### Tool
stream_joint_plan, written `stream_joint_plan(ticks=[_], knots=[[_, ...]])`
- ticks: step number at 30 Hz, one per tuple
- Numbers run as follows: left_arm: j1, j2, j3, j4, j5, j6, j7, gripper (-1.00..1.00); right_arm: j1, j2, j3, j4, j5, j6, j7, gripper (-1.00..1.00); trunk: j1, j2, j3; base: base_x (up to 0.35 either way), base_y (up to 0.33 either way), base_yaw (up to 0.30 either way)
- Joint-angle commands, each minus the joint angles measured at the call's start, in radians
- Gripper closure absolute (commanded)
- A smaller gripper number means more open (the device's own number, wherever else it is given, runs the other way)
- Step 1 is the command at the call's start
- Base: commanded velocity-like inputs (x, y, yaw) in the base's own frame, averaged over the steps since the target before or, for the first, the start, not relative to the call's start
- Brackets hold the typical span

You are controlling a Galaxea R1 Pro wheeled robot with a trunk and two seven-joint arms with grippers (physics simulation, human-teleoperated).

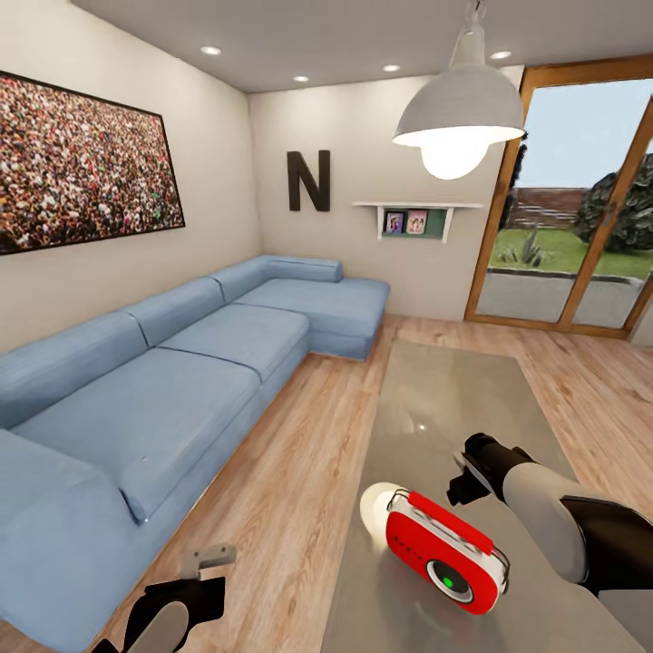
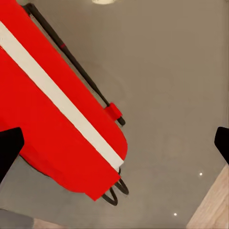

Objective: Turn on the radio receiver that's on the table in the living room.

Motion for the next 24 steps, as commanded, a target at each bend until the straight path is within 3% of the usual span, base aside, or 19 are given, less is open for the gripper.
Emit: stream_joint_plan(ticks=[1, 14, 20, 24], knots=[[0.0, 0.0, 0.0, 0.0, 0.0, 0.0, 0.0, 1.0, 0.0, 0.0, 0.0, 0.0, 0.0, 0.0, 0.0, -1.0, -0.004, 0.007, 0.003, 0.0, 0.0, 0.0], [0.0, 0.0, 0.002, 0.0, 0.001, 0.0, 0.0, 1.0, 0.0, 0.003, 0.0, 0.0, 0.0, 0.0, 0.0, -1.0, -0.054, 0.098, 0.044, 0.0, 0.0, 0.0], [0.0, 0.002, 0.011, 0.0, 0.062, 0.0, 0.0, 1.0, 0.0, 0.014, 0.0, 0.0, 0.0, 0.0, 0.0, -1.0, -0.077, 0.14, 0.063, 0.0, 0.0, 0.0], [0.0, 0.003, 0.012, 0.0, 0.072, 0.0, 0.0, 1.0, 0.0, 0.018, 0.0, 0.0, 0.0, 0.0, 0.001, -1.0, -0.092, 0.168, 0.075, 0.0, 0.0, 0.0]])
